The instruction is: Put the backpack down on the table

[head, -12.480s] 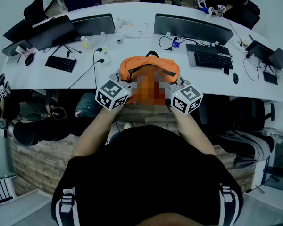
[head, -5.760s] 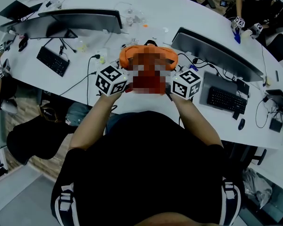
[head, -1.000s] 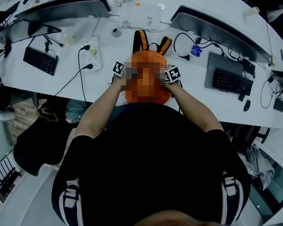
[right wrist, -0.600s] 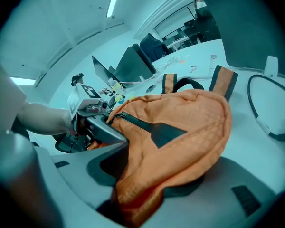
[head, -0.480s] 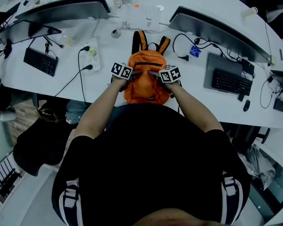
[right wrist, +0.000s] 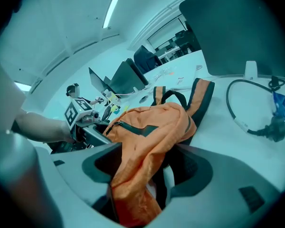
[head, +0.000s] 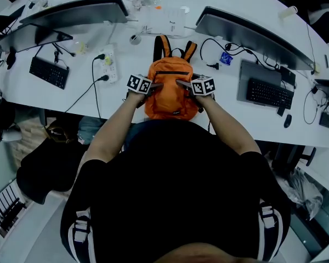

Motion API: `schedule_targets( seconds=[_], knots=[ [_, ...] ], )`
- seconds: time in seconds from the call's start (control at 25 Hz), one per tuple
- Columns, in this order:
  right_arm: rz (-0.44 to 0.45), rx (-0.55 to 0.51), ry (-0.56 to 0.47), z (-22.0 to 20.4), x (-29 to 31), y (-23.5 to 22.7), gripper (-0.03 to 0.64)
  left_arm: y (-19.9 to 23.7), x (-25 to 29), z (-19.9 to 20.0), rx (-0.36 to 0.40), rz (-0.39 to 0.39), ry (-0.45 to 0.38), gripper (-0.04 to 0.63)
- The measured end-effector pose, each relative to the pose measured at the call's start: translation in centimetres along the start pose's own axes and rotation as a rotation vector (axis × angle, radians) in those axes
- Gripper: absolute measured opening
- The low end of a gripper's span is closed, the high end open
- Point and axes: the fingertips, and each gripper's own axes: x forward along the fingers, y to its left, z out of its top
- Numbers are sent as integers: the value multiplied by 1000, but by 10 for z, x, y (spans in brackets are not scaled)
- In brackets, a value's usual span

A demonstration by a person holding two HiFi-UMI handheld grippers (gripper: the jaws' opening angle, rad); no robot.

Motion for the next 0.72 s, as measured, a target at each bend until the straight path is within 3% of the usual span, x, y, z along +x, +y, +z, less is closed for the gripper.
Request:
schedule_targets(
  seconds=[0.56,0.72],
  knots=[
    [-31,63,-109,1,-39,-3,305,13,-47,-8,5,128,-91,311],
    [-84,57,-125,3,-56,-9,305,16,-66,-4,17,161,-144,310]
  ],
)
